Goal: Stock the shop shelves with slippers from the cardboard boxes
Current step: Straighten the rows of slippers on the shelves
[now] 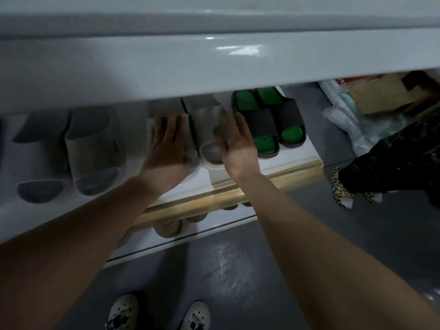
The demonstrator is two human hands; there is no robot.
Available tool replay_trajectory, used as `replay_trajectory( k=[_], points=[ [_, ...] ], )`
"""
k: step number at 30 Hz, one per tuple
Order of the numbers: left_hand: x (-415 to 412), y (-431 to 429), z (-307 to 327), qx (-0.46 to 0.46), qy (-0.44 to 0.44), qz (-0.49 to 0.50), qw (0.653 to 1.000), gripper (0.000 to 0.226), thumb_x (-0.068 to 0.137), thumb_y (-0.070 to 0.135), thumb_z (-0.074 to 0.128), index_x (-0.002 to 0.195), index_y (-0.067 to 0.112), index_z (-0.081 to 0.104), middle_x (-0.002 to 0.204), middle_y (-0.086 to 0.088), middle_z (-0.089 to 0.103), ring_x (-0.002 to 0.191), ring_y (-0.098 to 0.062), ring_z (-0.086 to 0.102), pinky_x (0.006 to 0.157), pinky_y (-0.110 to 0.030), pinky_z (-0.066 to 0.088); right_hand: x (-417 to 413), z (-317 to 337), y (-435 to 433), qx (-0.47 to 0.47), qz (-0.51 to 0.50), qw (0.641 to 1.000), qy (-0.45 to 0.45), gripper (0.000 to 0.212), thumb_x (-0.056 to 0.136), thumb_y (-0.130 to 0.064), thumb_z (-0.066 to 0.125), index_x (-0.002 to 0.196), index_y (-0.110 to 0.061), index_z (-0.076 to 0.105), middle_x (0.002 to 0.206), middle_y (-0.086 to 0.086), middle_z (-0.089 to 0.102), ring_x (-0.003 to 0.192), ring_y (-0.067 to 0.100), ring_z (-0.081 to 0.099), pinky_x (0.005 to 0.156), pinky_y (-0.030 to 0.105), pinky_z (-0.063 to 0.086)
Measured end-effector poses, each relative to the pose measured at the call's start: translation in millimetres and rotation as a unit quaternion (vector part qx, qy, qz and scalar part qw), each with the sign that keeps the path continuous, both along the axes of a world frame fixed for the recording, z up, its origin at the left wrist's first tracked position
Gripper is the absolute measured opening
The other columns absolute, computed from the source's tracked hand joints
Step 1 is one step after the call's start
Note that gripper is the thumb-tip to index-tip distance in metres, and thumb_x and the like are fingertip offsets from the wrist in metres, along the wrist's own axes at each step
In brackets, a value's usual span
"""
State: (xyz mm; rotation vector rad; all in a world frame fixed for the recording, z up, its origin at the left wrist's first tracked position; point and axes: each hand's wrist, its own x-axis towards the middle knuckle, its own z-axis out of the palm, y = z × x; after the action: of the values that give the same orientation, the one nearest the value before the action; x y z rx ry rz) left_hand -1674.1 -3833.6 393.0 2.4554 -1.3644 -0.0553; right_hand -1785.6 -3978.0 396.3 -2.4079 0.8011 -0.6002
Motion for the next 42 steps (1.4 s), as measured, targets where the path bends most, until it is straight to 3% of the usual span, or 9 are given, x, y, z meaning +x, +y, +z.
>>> replay_trajectory(
  k=[7,11,16,20,23,28,32,35,42],
  points=[
    [-41,-70,27,-0.025,0.021,-0.018,0.999,0.075,0.093,0.028,0.059,0.153,0.008,0.018,0.160,-0.016,0.013,0.148,-0.035,0.008,0.119,-0.041,0.007,-65,20,-58,-0.045,-0.088,0.995,0.018,0.059,0.096,-0.013,0.055,0.151,-0.023,0.037,0.156,0.017,0.027,0.142,0.036,0.031,0.111,0.045,0.040],
    [-53,-113,27,0.000,0.024,-0.059,0.998,0.084,0.091,0.027,0.062,0.154,0.007,0.009,0.161,-0.018,0.009,0.148,-0.036,0.006,0.119,-0.041,0.006,-87,19,-93,-0.048,-0.109,0.992,0.048,0.060,0.095,-0.015,0.054,0.151,-0.025,0.034,0.155,0.019,0.026,0.140,0.040,0.031,0.108,0.053,0.040],
    [-58,-152,23,0.050,-0.017,-0.093,0.994,0.094,0.088,0.033,0.067,0.155,0.013,0.005,0.161,-0.016,0.010,0.146,-0.038,0.011,0.119,-0.049,0.012,-90,18,-128,-0.002,-0.137,0.987,0.088,0.058,0.100,-0.032,0.049,0.153,-0.034,0.025,0.161,0.013,0.014,0.144,0.039,0.024,0.111,0.050,0.038],
    [-48,-169,19,0.087,-0.039,-0.083,0.992,0.096,0.084,0.036,0.070,0.155,0.014,0.009,0.158,-0.016,0.020,0.138,-0.044,0.029,0.113,-0.053,0.021,-79,16,-147,0.016,-0.127,0.988,0.088,0.060,0.096,-0.041,0.052,0.151,-0.036,0.028,0.157,0.015,0.021,0.137,0.041,0.035,0.108,0.051,0.039],
    [-42,-177,16,0.079,-0.016,-0.104,0.991,0.081,0.090,0.033,0.063,0.152,0.006,0.018,0.151,-0.019,0.031,0.128,-0.043,0.041,0.104,-0.050,0.037,-66,16,-160,0.036,-0.129,0.982,0.135,0.061,0.096,-0.046,0.050,0.152,-0.036,0.027,0.159,0.013,0.019,0.142,0.038,0.028,0.113,0.051,0.032],
    [-32,-177,10,0.060,0.022,-0.119,0.991,0.078,0.085,0.026,0.071,0.149,0.006,0.030,0.147,-0.020,0.039,0.131,-0.039,0.041,0.109,-0.047,0.034,-42,8,-174,0.079,-0.112,0.980,0.146,0.062,0.092,-0.053,0.049,0.148,-0.032,0.032,0.151,0.014,0.030,0.136,0.040,0.035,0.110,0.052,0.035],
    [-30,-177,7,0.087,0.006,-0.125,0.988,0.098,0.074,0.033,0.080,0.151,0.008,0.025,0.151,-0.018,0.033,0.136,-0.038,0.035,0.113,-0.047,0.028,-38,8,-179,0.092,-0.117,0.978,0.149,0.061,0.093,-0.043,0.058,0.146,-0.027,0.034,0.139,0.014,0.040,0.126,0.040,0.047,0.103,0.046,0.042],
    [-34,-180,8,0.097,-0.029,-0.111,0.989,0.098,0.075,0.031,0.079,0.152,0.008,0.023,0.151,-0.019,0.033,0.135,-0.039,0.036,0.111,-0.047,0.031,-42,11,-182,0.080,-0.112,0.978,0.155,0.060,0.092,-0.037,0.061,0.145,-0.024,0.036,0.135,0.015,0.044,0.122,0.040,0.051,0.100,0.042,0.042],
    [-39,-189,2,0.084,0.012,-0.091,0.992,0.098,0.078,0.023,0.078,0.154,0.010,0.016,0.154,-0.017,0.027,0.131,-0.044,0.037,0.107,-0.049,0.035,-57,9,-182,0.084,-0.112,0.979,0.148,0.058,0.091,-0.039,0.061,0.142,-0.034,0.034,0.128,0.010,0.046,0.113,0.039,0.054,0.095,0.043,0.047]
  ],
)
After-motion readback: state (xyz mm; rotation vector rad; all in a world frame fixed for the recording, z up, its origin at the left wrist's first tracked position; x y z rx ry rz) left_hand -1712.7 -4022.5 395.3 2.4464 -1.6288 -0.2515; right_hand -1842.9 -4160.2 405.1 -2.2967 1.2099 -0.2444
